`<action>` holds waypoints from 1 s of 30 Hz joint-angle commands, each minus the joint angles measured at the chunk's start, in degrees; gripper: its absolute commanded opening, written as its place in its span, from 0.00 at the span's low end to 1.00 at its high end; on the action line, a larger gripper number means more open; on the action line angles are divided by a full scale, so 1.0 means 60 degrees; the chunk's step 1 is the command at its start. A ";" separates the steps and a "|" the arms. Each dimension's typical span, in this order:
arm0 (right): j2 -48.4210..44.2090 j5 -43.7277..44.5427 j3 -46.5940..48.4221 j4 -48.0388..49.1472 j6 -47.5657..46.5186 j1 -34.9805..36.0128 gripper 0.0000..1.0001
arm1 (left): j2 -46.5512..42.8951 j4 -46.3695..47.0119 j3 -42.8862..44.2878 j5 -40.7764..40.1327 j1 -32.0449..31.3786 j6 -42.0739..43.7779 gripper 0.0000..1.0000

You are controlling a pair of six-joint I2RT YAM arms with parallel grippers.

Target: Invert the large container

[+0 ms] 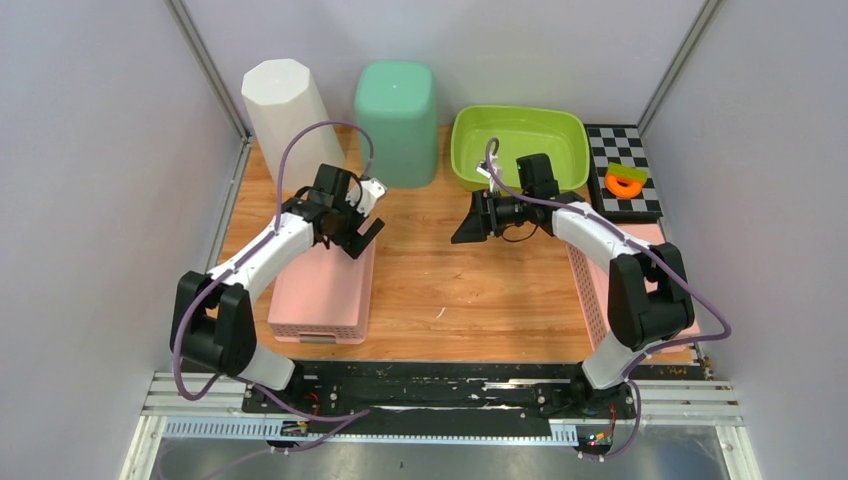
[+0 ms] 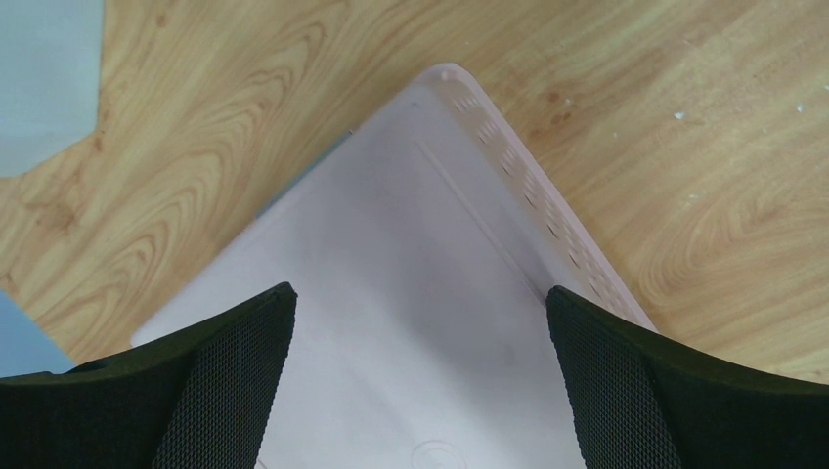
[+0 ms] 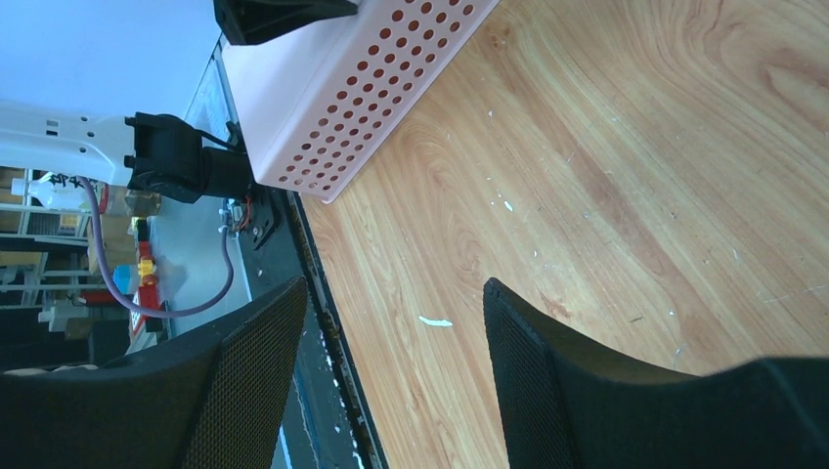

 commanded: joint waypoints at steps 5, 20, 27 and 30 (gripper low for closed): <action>-0.0088 -0.0193 -0.0285 0.0377 0.0105 -0.0296 0.69 | 0.1042 -0.0259 -0.0016 -0.0648 0.0522 0.0555 1.00; -0.0149 -0.0184 -0.0314 0.0465 0.0139 -0.0437 0.70 | -0.1452 -0.1647 0.0726 0.0767 0.0049 0.0397 1.00; -0.0133 -0.0181 -0.0313 0.0495 0.0171 -0.0436 0.70 | -0.1565 -0.1829 -0.0501 0.0798 -0.0517 0.0524 1.00; -0.0131 -0.0143 -0.0314 0.0493 0.0155 -0.0436 0.70 | -0.1397 -0.1817 -0.0655 0.0890 -0.0623 0.0469 1.00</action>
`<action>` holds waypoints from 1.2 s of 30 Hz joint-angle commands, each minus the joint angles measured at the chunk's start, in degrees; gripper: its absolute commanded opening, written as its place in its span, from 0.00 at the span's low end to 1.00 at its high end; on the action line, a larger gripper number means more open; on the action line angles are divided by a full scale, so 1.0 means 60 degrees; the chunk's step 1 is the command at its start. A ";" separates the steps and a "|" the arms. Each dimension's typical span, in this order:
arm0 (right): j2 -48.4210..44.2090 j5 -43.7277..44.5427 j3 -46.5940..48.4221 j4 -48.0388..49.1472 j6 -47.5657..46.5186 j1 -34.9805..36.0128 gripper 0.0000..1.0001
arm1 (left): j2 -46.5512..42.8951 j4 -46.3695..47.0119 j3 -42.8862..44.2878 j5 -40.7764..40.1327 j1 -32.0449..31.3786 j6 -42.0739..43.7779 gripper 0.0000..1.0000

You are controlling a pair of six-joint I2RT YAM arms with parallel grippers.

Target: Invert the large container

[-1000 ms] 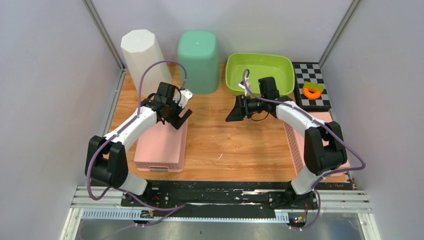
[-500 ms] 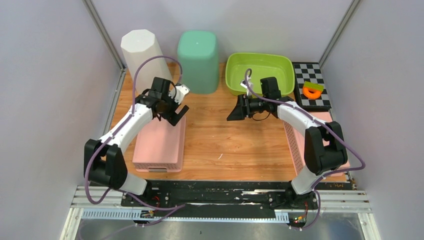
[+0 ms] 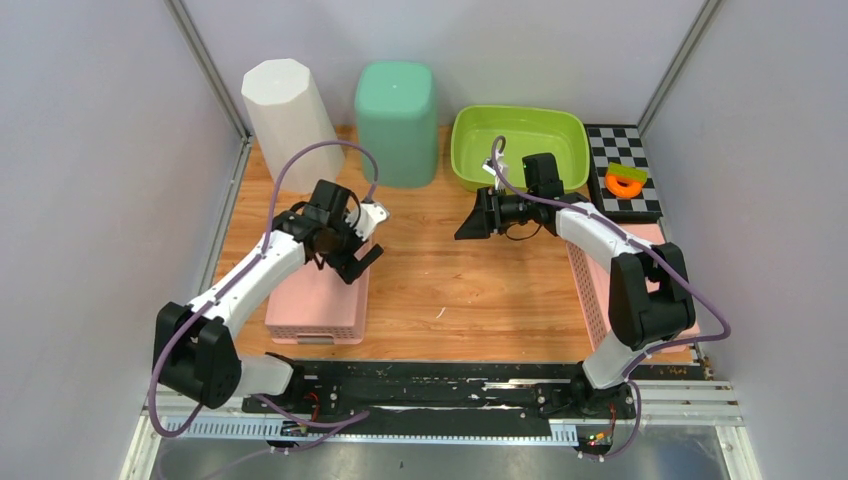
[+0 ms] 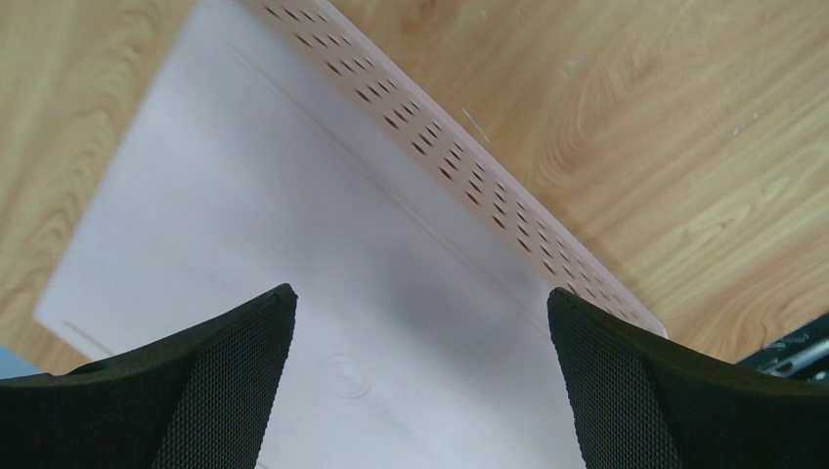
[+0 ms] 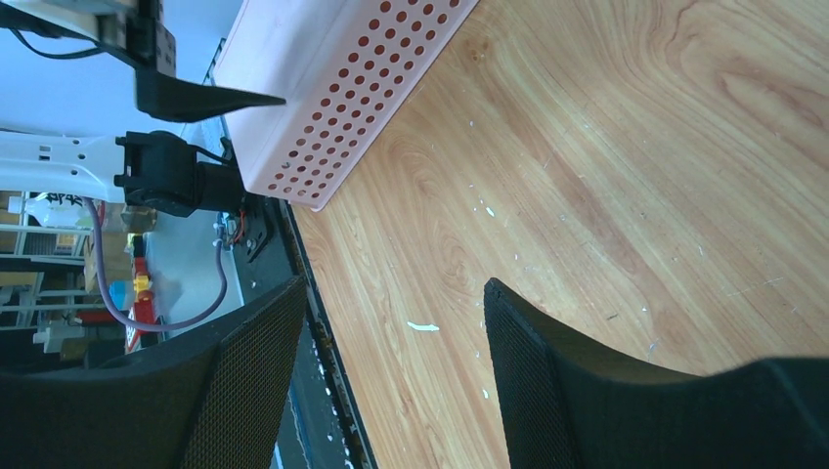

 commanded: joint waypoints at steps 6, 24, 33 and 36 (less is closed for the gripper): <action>-0.0052 -0.0187 -0.0147 0.0152 0.0021 -0.0143 0.70 | 0.0346 0.0106 -0.0450 -0.0168 -0.0438 -0.0086 1.00; 0.0016 -0.0248 -0.0176 0.0221 0.0078 -0.0142 0.70 | 0.0959 0.0286 -0.0802 -0.1360 -0.0643 -0.0124 1.00; -0.0014 -0.0260 -0.0219 0.0267 0.0093 -0.0152 0.70 | 0.1333 0.0512 -0.0902 -0.2237 -0.0583 -0.0100 1.00; -0.0007 -0.0273 -0.0220 0.0288 0.0111 -0.0155 0.70 | 0.1487 0.0629 -0.0849 -0.2288 -0.0388 -0.0185 1.00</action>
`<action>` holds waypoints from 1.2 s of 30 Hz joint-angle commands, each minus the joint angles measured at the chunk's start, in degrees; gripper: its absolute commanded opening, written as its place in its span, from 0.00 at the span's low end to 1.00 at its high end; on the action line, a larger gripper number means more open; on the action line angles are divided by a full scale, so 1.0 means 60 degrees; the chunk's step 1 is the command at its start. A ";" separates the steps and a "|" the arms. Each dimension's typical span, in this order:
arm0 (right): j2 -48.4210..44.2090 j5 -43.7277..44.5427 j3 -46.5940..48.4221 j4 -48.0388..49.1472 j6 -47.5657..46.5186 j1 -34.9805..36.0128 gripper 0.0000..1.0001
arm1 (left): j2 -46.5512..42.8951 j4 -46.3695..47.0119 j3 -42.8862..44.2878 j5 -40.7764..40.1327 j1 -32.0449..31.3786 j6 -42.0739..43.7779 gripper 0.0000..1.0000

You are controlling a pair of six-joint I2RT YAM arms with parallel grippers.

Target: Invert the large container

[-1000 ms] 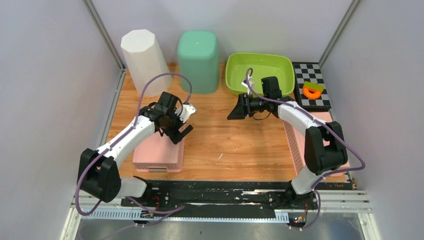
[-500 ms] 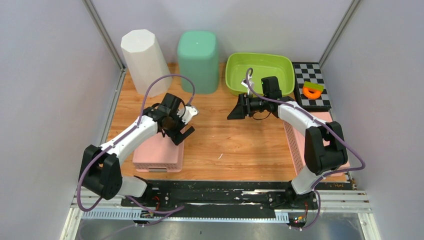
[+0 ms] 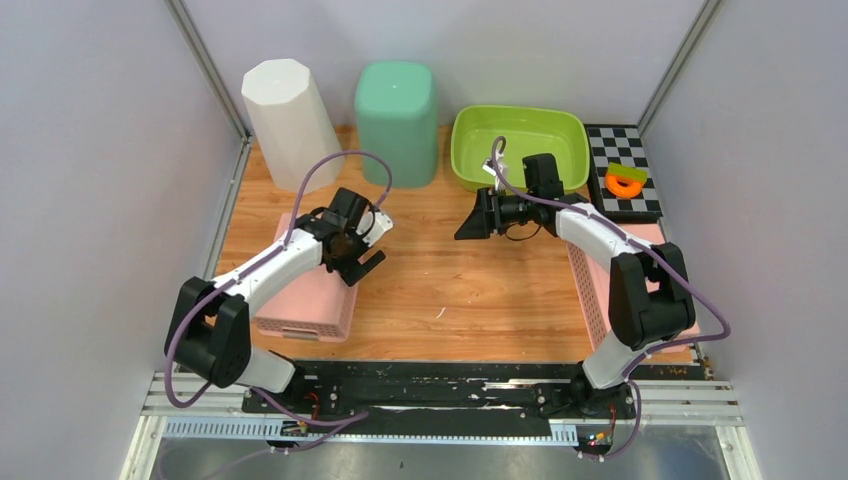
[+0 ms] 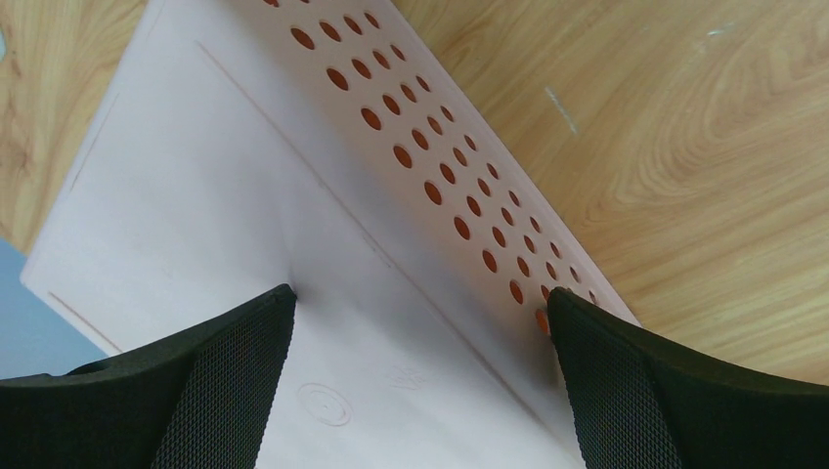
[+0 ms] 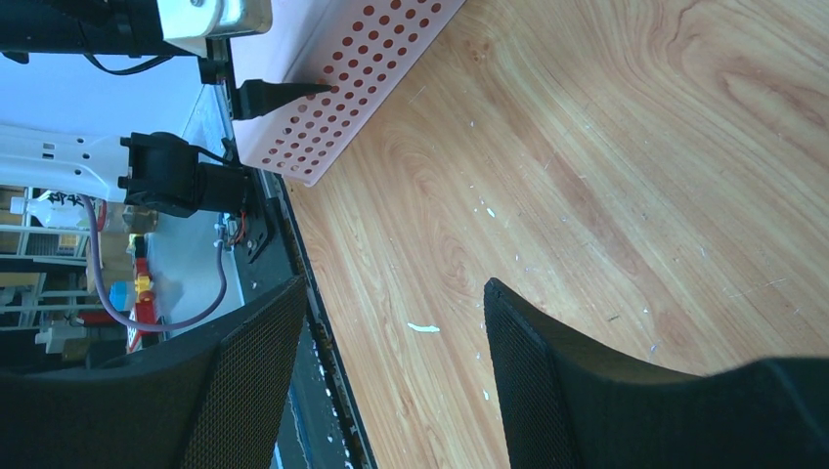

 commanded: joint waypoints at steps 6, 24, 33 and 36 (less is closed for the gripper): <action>-0.0029 -0.0245 -0.0198 0.0180 0.0064 -0.0155 0.70 | 0.0865 0.0145 0.0003 0.0094 0.0742 -0.0382 1.00; 0.0103 -0.0259 -0.0220 0.0265 0.0104 -0.0155 0.70 | 0.1465 0.0647 0.0751 0.0226 0.1755 -0.1128 0.97; 0.0113 -0.0244 -0.0234 0.0272 0.0116 -0.0155 0.70 | 0.1874 0.0764 0.0982 0.0506 0.2281 -0.1434 0.95; 0.0118 -0.0244 -0.0241 0.0286 0.0120 -0.0155 0.70 | 0.1996 0.0784 0.1041 0.0588 0.2454 -0.1501 0.94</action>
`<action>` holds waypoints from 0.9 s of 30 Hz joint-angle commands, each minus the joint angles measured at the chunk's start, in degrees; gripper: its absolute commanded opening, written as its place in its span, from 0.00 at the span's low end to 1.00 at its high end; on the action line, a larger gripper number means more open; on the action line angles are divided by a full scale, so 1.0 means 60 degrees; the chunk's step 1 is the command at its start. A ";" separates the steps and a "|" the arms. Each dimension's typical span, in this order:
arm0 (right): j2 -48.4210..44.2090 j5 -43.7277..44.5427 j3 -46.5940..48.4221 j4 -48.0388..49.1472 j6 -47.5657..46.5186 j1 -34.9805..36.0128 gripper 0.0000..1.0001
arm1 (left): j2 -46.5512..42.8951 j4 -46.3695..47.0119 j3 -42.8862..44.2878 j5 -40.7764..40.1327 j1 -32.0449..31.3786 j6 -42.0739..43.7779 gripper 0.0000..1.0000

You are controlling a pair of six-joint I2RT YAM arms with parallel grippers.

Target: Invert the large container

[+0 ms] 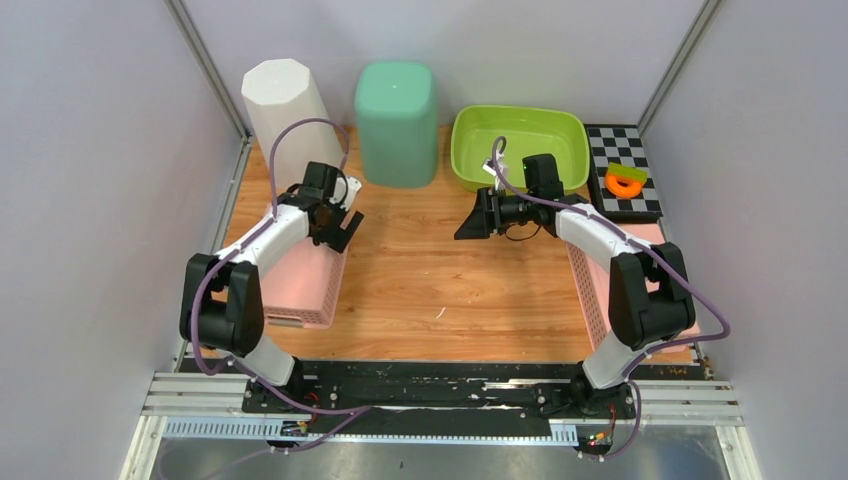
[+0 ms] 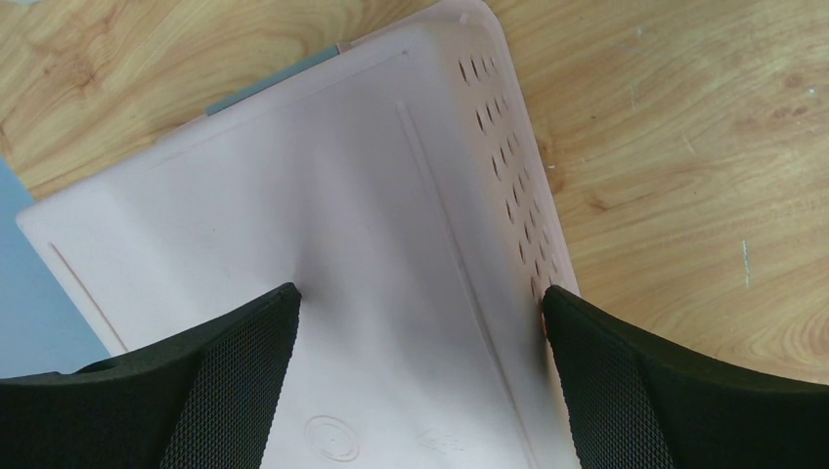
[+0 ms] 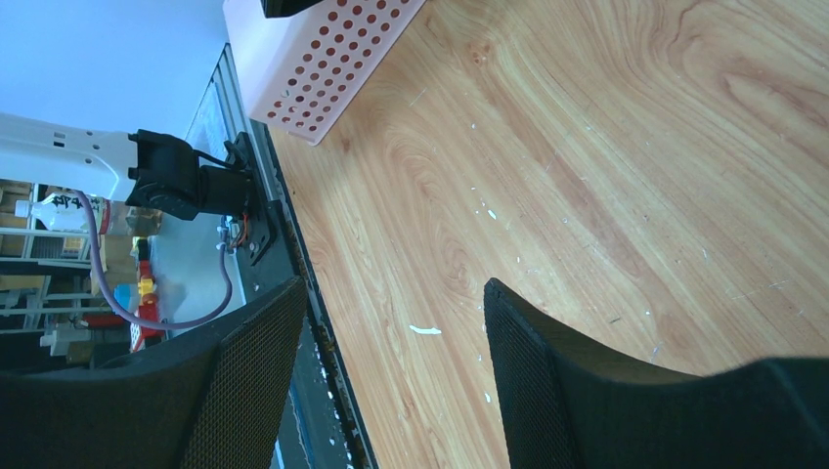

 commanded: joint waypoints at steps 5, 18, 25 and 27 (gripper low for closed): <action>0.0128 -0.0230 -0.0179 0.0139 -0.0007 -0.0155 0.70 | 0.0742 -0.0219 -0.0034 0.0622 0.0572 -0.0491 0.94; 0.0147 -0.0251 -0.0180 0.0158 0.0000 -0.0155 0.70 | 0.1261 0.0063 0.0097 0.0687 0.1090 -0.0750 0.94; 0.0150 -0.0254 -0.0191 0.0157 -0.0009 -0.0154 0.70 | 0.1482 0.0133 0.0236 0.0660 0.1393 -0.0956 0.94; 0.0158 -0.0257 -0.0181 0.0157 0.0001 -0.0153 0.70 | 0.1485 0.0165 0.0246 0.0670 0.1494 -0.1066 0.94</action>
